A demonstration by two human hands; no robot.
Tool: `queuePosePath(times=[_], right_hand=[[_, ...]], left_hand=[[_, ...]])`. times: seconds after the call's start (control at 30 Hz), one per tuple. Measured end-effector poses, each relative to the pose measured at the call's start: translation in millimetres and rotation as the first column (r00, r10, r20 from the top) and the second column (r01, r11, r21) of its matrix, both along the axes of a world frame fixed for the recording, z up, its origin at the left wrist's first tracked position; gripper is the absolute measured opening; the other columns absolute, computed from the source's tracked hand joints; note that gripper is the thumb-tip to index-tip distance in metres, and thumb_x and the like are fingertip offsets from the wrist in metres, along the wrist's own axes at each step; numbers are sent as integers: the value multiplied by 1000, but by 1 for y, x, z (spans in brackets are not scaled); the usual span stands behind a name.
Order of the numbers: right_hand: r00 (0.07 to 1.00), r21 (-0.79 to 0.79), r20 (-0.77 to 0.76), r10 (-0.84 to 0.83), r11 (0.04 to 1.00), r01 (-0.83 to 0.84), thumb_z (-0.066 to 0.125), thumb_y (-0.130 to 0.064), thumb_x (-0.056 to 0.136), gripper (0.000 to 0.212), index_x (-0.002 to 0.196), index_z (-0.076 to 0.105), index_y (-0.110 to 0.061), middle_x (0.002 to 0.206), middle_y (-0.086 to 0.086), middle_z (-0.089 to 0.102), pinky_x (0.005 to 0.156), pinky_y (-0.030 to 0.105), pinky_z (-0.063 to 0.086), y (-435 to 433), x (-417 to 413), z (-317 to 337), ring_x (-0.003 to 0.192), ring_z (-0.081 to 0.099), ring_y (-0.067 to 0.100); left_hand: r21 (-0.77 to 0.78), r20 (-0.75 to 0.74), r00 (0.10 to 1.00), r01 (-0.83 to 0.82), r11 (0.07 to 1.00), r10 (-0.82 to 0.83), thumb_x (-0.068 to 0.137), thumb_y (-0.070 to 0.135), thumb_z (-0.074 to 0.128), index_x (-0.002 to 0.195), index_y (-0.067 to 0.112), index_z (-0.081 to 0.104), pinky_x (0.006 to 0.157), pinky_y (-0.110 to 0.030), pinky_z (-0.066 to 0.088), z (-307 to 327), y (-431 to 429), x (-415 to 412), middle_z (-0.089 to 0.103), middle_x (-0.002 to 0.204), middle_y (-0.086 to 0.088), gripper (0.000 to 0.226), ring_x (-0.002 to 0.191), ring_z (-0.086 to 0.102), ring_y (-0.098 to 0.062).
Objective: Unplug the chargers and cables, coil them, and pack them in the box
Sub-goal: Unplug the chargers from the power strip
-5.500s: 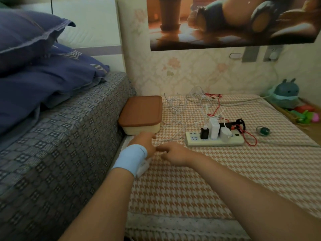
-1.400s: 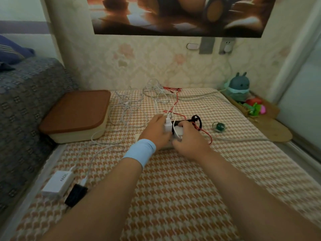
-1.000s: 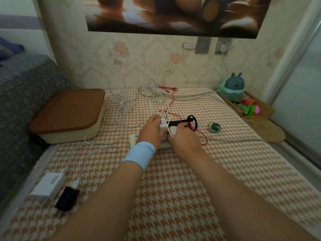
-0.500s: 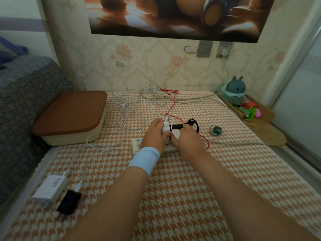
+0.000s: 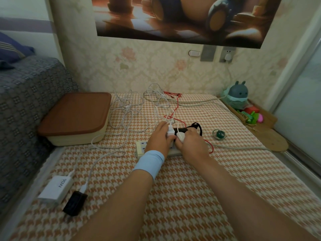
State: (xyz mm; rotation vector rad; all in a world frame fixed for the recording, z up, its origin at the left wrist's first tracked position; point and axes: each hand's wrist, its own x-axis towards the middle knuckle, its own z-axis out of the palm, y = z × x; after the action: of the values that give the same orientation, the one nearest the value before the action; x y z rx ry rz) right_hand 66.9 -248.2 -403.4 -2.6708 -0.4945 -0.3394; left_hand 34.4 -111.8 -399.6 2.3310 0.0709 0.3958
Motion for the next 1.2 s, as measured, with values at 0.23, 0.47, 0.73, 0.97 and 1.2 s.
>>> queuePosePath(times=[0.23, 0.47, 0.73, 0.97, 1.2], right_hand=[[1000, -47, -20, 4, 999, -5, 56, -50, 93, 54, 123, 50, -6, 146, 16, 35, 85, 40, 48, -10, -8, 7, 124, 46, 32], [987, -43, 153, -41, 998, 48, 57, -52, 91, 71, 140, 43, -4, 141, 19, 45, 101, 47, 46, -3, -12, -4, 129, 45, 38], [959, -159, 249, 138, 982, -100, 58, -47, 96, 64, 145, 46, -9, 128, 16, 53, 84, 41, 53, -13, -3, -10, 112, 57, 32], [992, -31, 46, 118, 993, -116, 45, -45, 103, 66, 159, 24, -18, 114, 10, 68, 62, 34, 43, -4, -1, -5, 95, 66, 28], [991, 38, -4, 135, 990, -135, 46, -36, 102, 33, 121, 59, -12, 84, 7, 66, 54, 35, 38, -5, 5, 18, 70, 59, 26]], left_hand=[[66, -115, 991, 70, 995, -62, 97, 24, 56, 144, 9, 41, 109, -27, 29, 20, 9, -2, 28, 154, -3, 51, 136, 36, -21], [56, -32, 998, 53, 997, -52, 99, 21, 53, 148, 12, 35, 113, -24, 23, 14, 4, -5, 21, 160, 3, 54, 145, 24, -17], [28, 42, 997, 61, 998, -62, 100, 21, 52, 150, 17, 34, 108, -16, 17, -3, 6, 0, 24, 159, 6, 53, 145, 23, -12], [-43, 41, 997, 65, 997, -64, 99, 22, 51, 151, 18, 32, 119, -37, 27, -5, 3, 1, 23, 159, 6, 55, 145, 24, -14], [-41, 45, 997, 71, 997, -70, 102, 21, 48, 151, 18, 32, 117, -28, 20, -5, -1, -2, 19, 161, 4, 51, 147, 21, -15]])
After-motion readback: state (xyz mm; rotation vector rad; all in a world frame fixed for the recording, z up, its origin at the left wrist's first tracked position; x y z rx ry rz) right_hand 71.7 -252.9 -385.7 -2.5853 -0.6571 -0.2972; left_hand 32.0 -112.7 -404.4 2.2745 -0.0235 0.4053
